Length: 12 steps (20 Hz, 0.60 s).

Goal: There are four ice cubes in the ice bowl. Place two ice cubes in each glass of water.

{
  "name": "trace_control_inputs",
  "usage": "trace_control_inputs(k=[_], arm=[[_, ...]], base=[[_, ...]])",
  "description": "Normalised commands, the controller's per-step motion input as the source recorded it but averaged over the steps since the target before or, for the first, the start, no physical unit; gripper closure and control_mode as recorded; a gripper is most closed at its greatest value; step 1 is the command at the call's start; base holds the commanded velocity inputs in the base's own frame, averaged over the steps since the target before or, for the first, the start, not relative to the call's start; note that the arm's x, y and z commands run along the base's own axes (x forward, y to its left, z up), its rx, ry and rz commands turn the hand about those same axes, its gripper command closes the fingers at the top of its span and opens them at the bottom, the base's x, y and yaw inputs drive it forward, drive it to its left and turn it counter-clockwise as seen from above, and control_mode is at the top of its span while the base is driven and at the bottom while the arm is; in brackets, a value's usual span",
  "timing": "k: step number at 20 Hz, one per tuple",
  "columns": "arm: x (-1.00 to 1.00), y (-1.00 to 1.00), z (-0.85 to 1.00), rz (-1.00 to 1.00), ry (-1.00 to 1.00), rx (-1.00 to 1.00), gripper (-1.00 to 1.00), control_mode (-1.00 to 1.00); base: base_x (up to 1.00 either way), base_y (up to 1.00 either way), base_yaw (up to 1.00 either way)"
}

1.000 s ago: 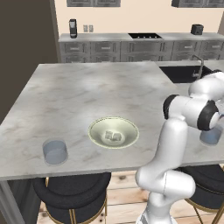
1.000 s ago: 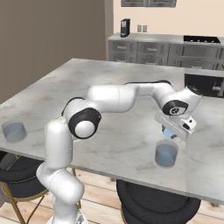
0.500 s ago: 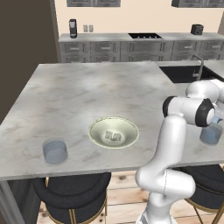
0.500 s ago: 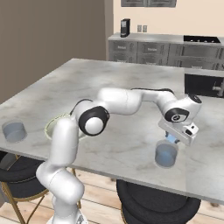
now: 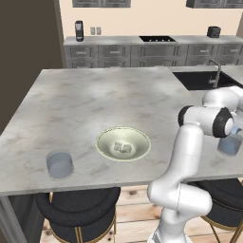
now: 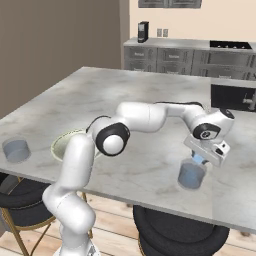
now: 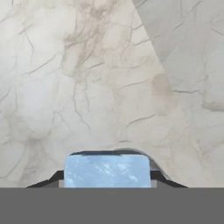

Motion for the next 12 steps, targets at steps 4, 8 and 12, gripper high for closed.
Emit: trace_control_inputs(k=[4,8,12], arm=[[-0.89,0.04,0.03,0.00,-0.21,0.00,1.00,-1.00],[-0.05,0.62,0.01,0.00,-0.19,-0.02,1.00,-1.00],[0.27,0.60,-0.02,0.00,-0.19,-0.02,1.00,-1.00]], base=[[0.00,0.00,0.00],[0.00,0.00,0.00],[0.00,0.00,0.00]])
